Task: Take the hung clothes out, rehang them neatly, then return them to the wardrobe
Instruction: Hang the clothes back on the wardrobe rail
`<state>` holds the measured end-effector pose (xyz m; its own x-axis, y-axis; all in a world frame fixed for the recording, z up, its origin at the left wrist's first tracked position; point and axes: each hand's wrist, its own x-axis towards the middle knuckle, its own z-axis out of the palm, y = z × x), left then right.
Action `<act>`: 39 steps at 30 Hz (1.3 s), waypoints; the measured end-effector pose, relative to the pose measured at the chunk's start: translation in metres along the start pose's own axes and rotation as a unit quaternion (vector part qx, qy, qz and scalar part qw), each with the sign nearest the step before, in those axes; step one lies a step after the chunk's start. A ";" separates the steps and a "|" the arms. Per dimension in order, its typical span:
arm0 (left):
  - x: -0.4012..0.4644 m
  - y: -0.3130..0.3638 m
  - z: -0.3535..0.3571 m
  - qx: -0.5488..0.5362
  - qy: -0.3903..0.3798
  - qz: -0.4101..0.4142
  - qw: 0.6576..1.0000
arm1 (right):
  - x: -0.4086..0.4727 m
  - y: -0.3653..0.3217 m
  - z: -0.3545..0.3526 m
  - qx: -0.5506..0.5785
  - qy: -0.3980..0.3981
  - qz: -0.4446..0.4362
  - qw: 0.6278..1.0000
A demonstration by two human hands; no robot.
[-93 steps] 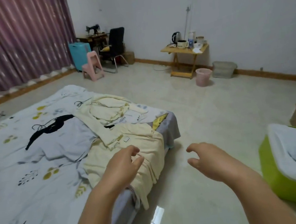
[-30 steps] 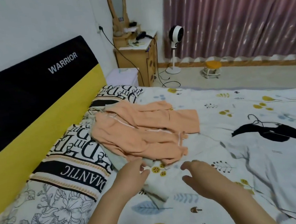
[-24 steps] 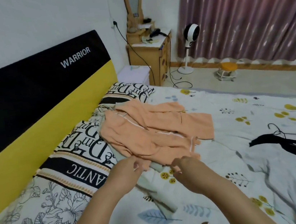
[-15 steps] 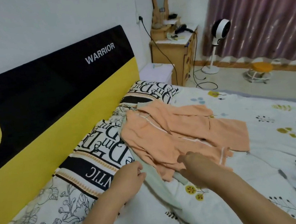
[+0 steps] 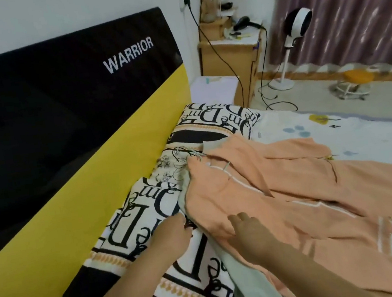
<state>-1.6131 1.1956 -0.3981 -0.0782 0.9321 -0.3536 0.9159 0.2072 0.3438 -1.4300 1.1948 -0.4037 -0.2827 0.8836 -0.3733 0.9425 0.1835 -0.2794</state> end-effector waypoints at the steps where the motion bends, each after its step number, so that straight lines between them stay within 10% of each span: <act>1: 0.017 -0.007 0.003 0.001 0.002 0.001 1.000 | 0.018 -0.004 0.009 0.004 0.007 0.006 1.000; 14: 0.162 -0.011 0.055 -0.052 0.102 0.000 0.993 | 0.122 -0.008 0.102 0.011 0.060 0.030 0.998; 27: 0.114 0.047 0.049 -0.145 0.142 0.052 0.978 | 0.060 0.019 0.059 0.041 0.007 -0.032 0.999; 39: -0.029 0.150 -0.066 -0.114 0.248 0.264 0.925 | -0.095 0.078 -0.139 0.131 0.401 0.120 0.899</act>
<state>-1.4992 1.2189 -0.2789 0.1339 0.9309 0.3398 0.7753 -0.3120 0.5492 -1.3049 1.1847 -0.2672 0.2415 0.9298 0.2776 0.8554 -0.0689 -0.5134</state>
